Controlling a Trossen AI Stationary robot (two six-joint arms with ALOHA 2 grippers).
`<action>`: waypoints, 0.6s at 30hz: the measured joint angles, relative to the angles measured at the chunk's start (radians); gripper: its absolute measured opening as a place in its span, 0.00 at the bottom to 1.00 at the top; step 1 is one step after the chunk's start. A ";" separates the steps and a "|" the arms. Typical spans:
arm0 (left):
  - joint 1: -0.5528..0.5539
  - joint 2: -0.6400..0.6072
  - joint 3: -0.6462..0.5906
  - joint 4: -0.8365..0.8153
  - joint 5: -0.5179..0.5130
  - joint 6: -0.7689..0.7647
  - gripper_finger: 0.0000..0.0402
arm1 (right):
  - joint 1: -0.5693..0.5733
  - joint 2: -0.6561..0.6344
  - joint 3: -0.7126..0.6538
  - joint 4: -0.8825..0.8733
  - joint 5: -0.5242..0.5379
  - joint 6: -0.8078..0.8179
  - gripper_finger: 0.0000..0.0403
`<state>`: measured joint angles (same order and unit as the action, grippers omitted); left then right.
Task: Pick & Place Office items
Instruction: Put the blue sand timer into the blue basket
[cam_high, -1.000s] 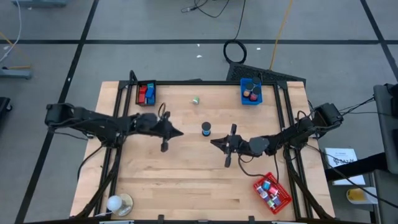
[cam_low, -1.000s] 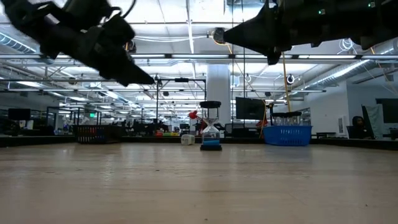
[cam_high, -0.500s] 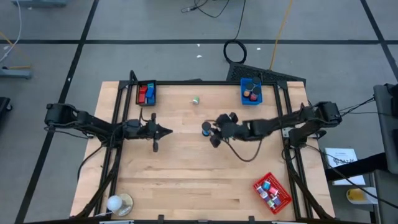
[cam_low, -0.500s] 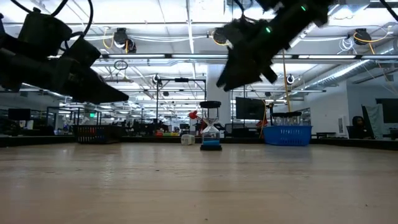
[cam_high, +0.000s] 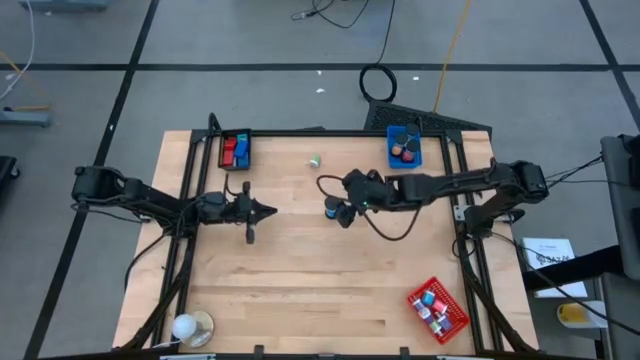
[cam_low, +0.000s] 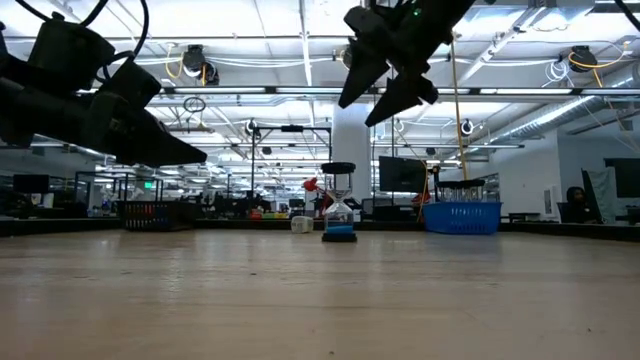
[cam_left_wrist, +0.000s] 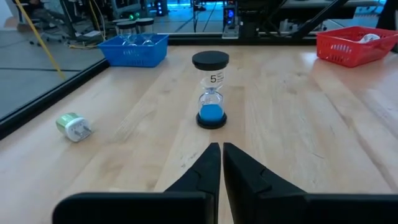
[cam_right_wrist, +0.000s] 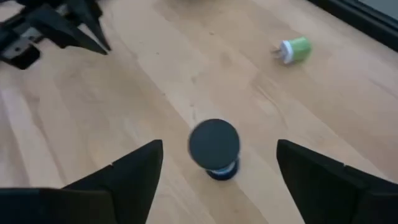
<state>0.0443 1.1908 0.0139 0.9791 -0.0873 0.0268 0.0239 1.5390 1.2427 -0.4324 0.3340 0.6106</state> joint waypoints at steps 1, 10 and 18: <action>0.000 0.000 0.000 0.000 0.000 0.001 0.05 | -0.004 0.000 0.000 -0.006 -0.003 0.003 0.77; 0.000 0.000 0.000 0.000 -0.001 0.002 0.03 | -0.012 0.116 0.053 -0.017 -0.052 -0.014 0.78; 0.000 0.000 0.001 -0.012 -0.001 -0.003 0.06 | -0.023 0.252 0.177 -0.137 -0.050 -0.100 0.78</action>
<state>0.0441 1.1911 0.0147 0.9668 -0.0880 0.0235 0.0006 1.7911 1.4200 -0.5696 0.2840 0.5106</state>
